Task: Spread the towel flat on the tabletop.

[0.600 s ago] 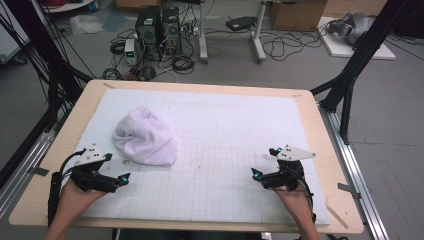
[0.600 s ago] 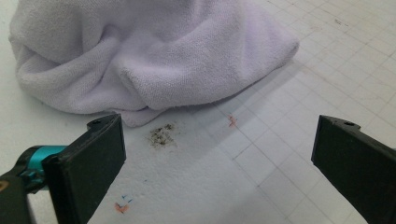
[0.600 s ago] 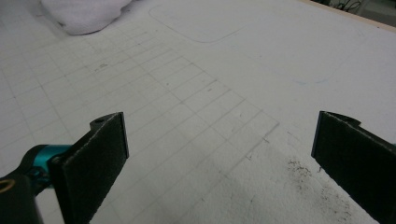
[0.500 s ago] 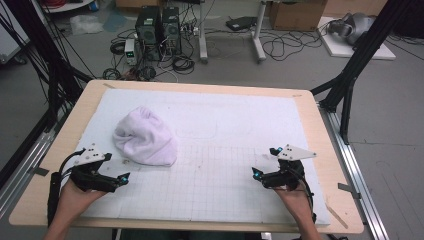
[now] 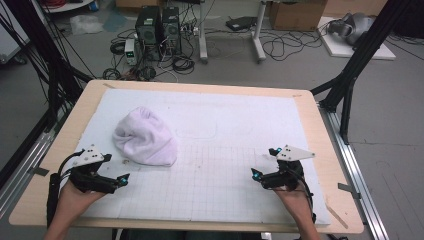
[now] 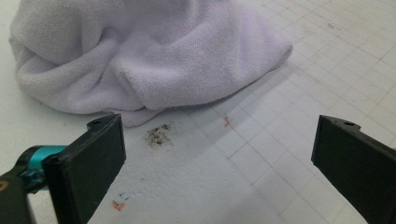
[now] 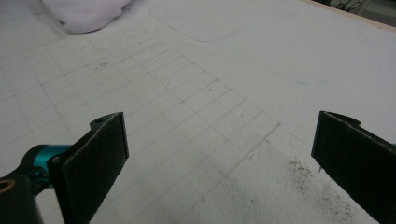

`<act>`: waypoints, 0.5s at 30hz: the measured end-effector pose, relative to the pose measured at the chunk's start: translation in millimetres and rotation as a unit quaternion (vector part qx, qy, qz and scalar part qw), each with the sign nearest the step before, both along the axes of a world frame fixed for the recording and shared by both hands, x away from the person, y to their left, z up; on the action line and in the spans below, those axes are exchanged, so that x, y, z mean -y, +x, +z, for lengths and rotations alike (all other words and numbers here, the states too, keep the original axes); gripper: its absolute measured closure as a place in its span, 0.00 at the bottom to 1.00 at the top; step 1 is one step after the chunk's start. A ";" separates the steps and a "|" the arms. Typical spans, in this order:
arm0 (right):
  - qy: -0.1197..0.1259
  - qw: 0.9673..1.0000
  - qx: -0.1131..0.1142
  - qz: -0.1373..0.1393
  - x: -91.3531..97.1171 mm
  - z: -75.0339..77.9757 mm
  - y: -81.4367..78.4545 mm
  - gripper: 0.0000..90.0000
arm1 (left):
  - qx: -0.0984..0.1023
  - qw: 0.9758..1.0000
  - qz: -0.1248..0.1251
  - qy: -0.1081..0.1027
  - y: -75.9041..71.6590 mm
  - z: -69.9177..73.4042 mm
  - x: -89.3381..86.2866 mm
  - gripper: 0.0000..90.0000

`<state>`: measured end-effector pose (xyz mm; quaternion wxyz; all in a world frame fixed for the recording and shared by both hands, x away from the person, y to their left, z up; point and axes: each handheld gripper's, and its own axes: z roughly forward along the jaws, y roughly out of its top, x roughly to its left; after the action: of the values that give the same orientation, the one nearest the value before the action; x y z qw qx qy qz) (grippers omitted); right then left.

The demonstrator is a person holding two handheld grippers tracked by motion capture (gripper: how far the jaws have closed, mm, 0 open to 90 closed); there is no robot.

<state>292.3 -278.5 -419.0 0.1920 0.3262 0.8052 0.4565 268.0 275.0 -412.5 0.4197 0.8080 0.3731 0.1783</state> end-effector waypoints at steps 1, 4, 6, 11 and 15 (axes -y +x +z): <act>0.001 1.000 -0.002 0.001 -0.4 0.2 -1.0 0.03 | 0.000 1.000 0.000 0.000 0.0 0.0 0.0 0.04; -0.001 1.000 0.000 0.001 -1.1 0.2 -2.2 0.03 | 0.003 1.000 -0.001 -0.005 0.6 3.2 -0.2 0.04; -0.002 1.000 0.002 0.001 -0.8 0.2 -1.7 0.03 | 0.004 1.000 -0.001 -0.007 1.0 4.3 0.1 0.05; 0.004 1.000 0.005 -0.001 0.5 2.0 -0.7 0.03 | 0.010 1.000 -0.004 -0.014 4.7 14.3 0.1 0.07; 0.008 1.000 0.009 -0.001 1.0 3.6 -1.1 0.03 | 0.015 1.000 -0.005 -0.019 8.3 22.5 1.3 0.08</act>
<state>291.2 -279.5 -415.5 0.1972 0.3244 0.7994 0.4656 276.3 273.7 -390.0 0.4419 0.7989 0.3655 0.1811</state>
